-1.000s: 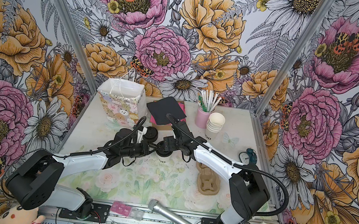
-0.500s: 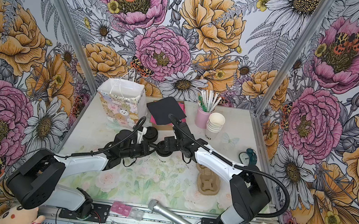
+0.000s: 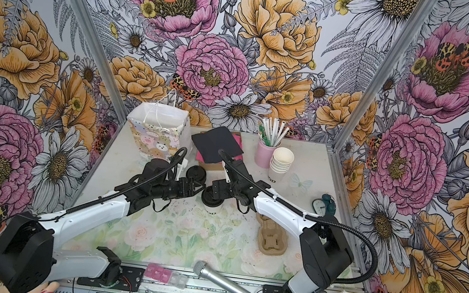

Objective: Pack a coffee takeout order
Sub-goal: Close the lid on the coffee cup, then move the coffee cup to the center of the table.

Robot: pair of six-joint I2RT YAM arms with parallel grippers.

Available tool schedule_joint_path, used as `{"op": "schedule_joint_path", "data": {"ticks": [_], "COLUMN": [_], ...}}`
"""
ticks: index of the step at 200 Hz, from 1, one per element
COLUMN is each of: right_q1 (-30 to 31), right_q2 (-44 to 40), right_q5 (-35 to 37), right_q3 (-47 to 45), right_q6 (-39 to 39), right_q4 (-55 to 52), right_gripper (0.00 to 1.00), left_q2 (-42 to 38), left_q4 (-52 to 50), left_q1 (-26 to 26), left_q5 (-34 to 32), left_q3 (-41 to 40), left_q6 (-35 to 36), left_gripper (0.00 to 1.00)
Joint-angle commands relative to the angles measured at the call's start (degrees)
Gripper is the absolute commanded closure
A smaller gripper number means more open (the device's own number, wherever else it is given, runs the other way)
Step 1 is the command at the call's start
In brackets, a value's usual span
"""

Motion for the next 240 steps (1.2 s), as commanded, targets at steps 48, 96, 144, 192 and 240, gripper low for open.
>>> {"op": "schedule_joint_path", "data": {"ticks": [48, 96, 144, 192, 240], "right_q1": [0.63, 2.16, 2.86, 4.96, 8.56], "right_q2": [-2.04, -3.35, -3.85, -4.19, -1.02], "right_q5": [-3.22, -7.93, -6.73, -7.07, -2.65], "right_q3": [2.29, 1.82, 3.34, 3.73, 5.97], "right_q6": [-4.82, -4.56, -4.91, -6.82, -8.15], "right_q4": [-7.84, -7.85, -7.87, -8.46, -11.97], "right_gripper": [0.06, 0.04, 0.02, 0.01, 0.01], "left_q2": [-2.61, -1.43, -0.96, -3.79, -5.72], "left_q4": [-3.16, -1.37, -0.61, -1.54, -2.13], "left_q1": [6.15, 6.75, 7.19, 9.21, 10.53], "left_q5": [3.03, 3.46, 3.58, 2.96, 3.57], "left_q3": [1.08, 0.40, 0.23, -1.75, -2.94], "left_q6": [4.28, 4.17, 4.09, 4.29, 5.03], "left_gripper": [0.19, 0.19, 0.18, 0.12, 0.05]}}
